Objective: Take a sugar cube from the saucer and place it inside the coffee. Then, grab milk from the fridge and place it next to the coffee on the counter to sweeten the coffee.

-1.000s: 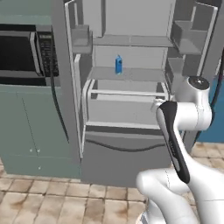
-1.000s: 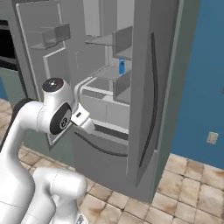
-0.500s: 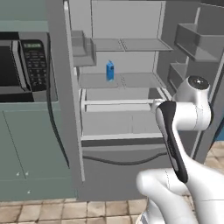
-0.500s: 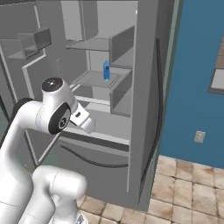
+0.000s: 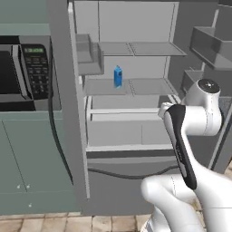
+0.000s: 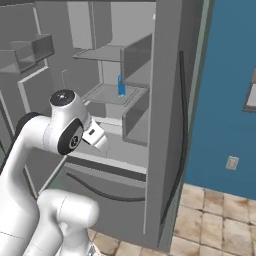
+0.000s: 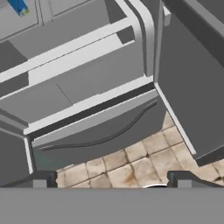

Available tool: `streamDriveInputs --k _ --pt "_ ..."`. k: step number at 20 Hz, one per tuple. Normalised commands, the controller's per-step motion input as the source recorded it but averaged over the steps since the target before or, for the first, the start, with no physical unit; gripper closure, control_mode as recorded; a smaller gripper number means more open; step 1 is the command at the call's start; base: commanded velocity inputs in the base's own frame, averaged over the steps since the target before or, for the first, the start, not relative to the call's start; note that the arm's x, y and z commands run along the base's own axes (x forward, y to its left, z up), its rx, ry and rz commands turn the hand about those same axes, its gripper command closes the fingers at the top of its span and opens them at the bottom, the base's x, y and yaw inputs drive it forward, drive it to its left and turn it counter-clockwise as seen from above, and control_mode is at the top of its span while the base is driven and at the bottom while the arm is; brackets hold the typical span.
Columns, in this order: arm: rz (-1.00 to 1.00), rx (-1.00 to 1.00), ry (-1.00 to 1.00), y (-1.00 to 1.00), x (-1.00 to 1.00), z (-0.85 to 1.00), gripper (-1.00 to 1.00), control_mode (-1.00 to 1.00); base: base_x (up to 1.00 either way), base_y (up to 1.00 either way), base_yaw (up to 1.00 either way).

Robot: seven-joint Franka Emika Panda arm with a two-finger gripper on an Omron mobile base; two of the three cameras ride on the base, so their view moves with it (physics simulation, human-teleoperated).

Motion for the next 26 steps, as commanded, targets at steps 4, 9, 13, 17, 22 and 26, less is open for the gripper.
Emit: streamDriveInputs --k 4,9,13,17,22,26 --pt "0.0 0.0 0.0 0.0 0.0 0.0 -1.0 1.0 0.41 0.48 0.01" --pt "0.0 0.0 0.0 0.0 0.0 0.0 -1.0 1.0 0.43 0.38 0.0" --pt "0.0 0.0 0.0 0.0 0.0 0.0 -1.0 1.0 0.53 0.11 0.0" --pt "0.0 0.0 0.0 0.0 0.0 0.0 -1.0 1.0 0.52 0.13 0.0" --pt "0.0 0.0 0.0 0.0 0.0 0.0 -1.0 1.0 0.53 0.28 0.0" --pt "0.0 0.0 0.0 0.0 0.0 0.0 -1.0 1.0 0.51 0.23 0.0"
